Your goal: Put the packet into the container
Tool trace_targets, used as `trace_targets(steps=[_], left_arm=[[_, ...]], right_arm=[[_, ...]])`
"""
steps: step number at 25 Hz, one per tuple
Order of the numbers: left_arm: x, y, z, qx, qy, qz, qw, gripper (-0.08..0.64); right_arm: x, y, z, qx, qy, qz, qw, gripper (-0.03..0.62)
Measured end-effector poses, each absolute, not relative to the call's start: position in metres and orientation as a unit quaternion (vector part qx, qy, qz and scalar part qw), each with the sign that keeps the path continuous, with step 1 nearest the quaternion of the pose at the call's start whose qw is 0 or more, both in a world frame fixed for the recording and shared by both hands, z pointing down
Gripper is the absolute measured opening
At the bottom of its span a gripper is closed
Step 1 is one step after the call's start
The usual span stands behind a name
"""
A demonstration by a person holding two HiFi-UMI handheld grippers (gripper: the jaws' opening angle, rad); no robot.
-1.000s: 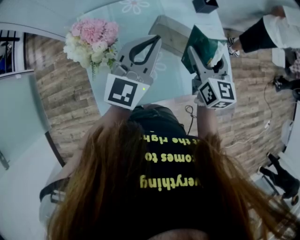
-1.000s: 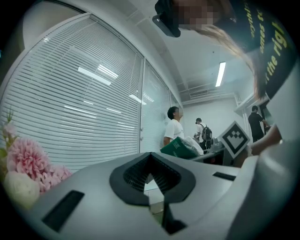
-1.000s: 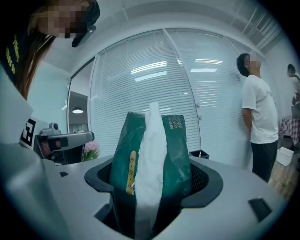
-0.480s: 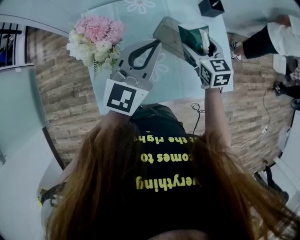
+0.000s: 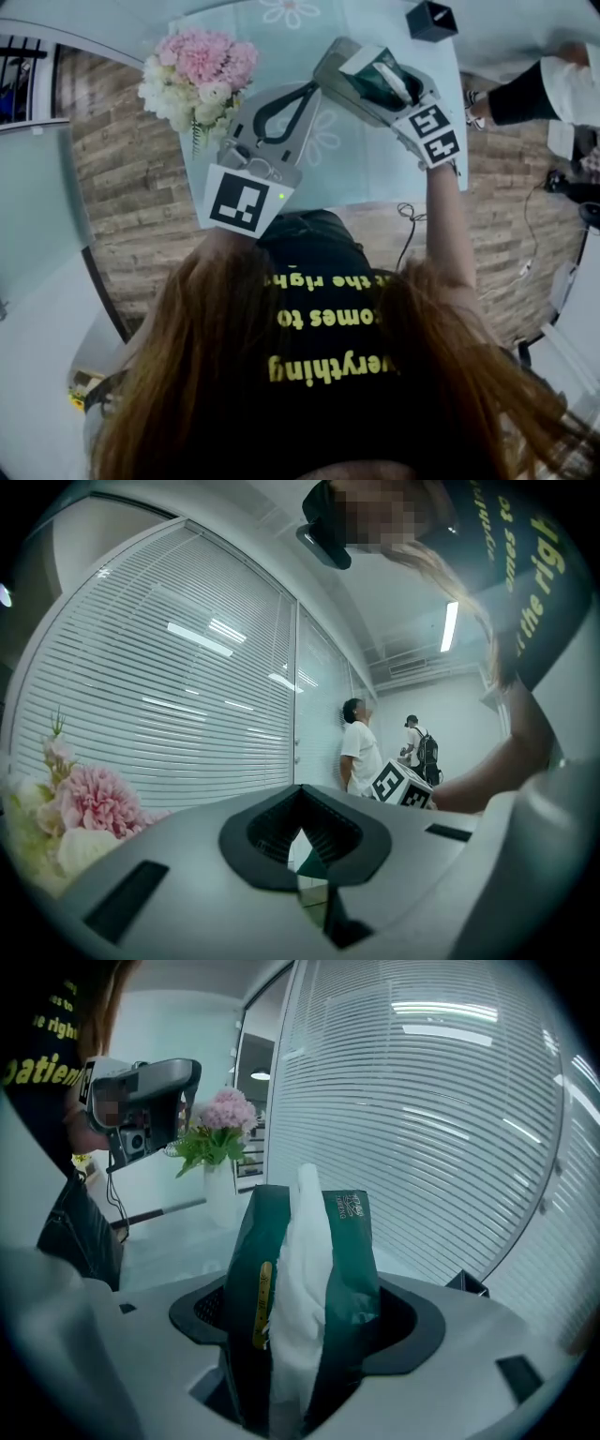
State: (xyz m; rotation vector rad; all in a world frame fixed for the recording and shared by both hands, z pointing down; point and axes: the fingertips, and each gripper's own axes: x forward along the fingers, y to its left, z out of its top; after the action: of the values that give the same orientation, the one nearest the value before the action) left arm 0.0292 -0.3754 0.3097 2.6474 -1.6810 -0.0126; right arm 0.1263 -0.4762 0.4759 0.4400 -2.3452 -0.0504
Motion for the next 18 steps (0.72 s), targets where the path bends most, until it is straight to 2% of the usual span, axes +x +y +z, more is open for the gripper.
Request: trace_targets(steps=[9, 18], left_arm=[[0.027, -0.374, 0.311, 0.844, -0.537, 0.006, -0.003, 0.002], [0.013, -0.379, 0.313, 0.828, -0.560, 0.009, -0.001, 0.002]], right_arm=[[0.112, -0.492, 0.517, 0.121, -0.895, -0.035, 0.428, 0.379], [0.102, -0.496, 0.563, 0.070, -0.879, -0.004, 0.472, 0.380]])
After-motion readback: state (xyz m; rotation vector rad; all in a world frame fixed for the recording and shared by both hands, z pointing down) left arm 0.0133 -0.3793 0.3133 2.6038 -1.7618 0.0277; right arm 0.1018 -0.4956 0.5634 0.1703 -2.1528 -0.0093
